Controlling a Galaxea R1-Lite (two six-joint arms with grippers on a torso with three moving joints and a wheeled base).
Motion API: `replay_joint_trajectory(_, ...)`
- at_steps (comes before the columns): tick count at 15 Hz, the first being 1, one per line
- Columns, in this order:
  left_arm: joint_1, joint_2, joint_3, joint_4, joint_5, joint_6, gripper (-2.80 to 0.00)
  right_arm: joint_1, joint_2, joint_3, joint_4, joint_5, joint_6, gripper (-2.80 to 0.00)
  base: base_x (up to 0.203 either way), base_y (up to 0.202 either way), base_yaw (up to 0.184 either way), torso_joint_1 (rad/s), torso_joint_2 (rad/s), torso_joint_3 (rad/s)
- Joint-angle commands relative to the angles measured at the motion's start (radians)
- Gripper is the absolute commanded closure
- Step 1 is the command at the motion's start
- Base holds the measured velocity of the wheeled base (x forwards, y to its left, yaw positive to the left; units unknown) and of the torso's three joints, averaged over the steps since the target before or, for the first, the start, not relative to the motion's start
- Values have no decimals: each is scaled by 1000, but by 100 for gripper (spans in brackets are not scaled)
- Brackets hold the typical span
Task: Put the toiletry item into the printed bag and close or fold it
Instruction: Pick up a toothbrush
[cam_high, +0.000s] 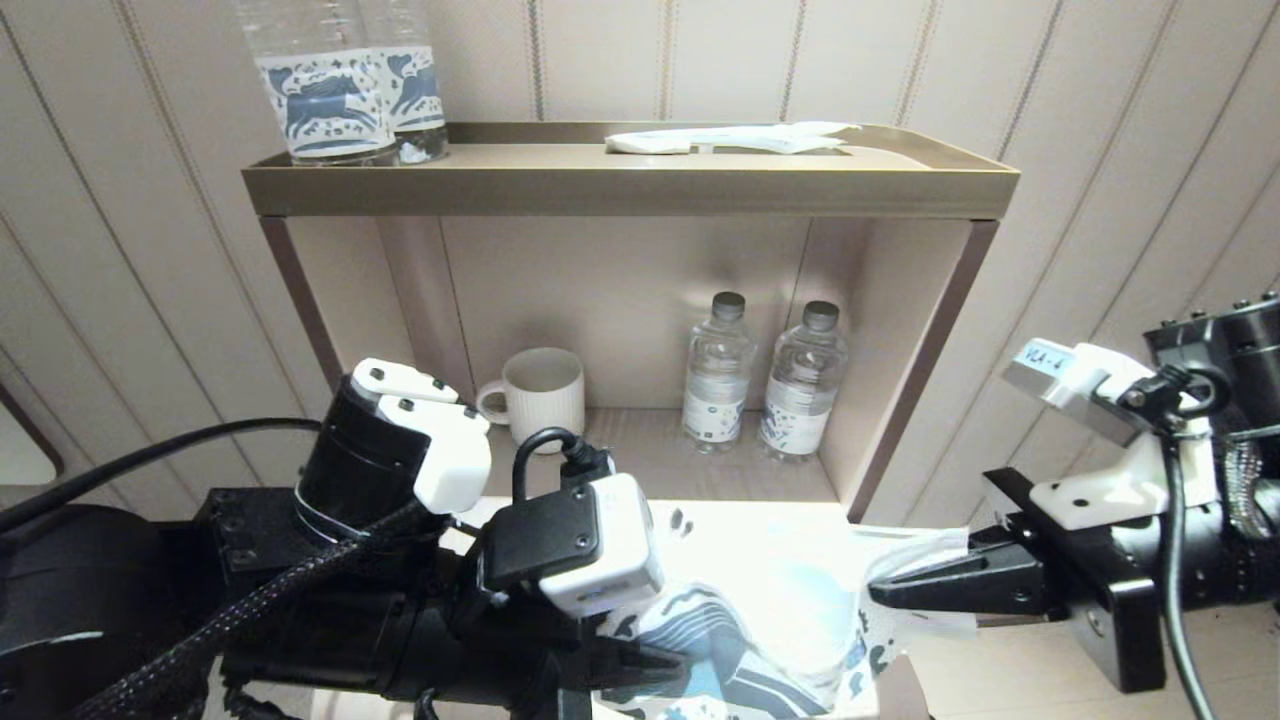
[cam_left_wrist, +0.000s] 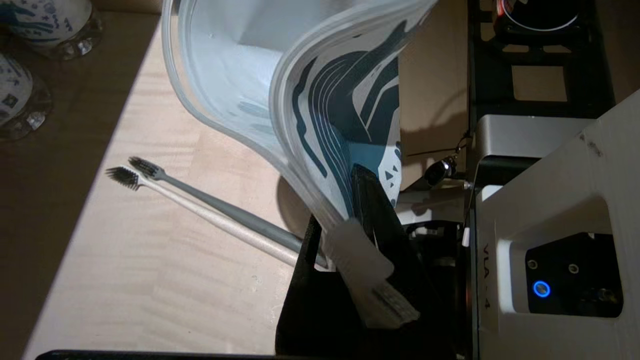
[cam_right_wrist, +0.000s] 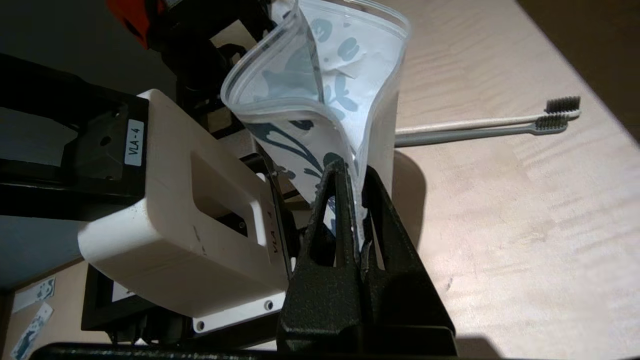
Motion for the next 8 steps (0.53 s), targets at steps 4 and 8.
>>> replay_joint_trajectory(4,7,-20,2,-1,-3,1,0,15,-2,30,-44,-106,-9,0,0,0,0,0,0,0)
replay_joint_trajectory(8,57,-42,12,-1,-2,2,0,1,-10,58,-45,-108,-20,0,0,0,0,0,0,0)
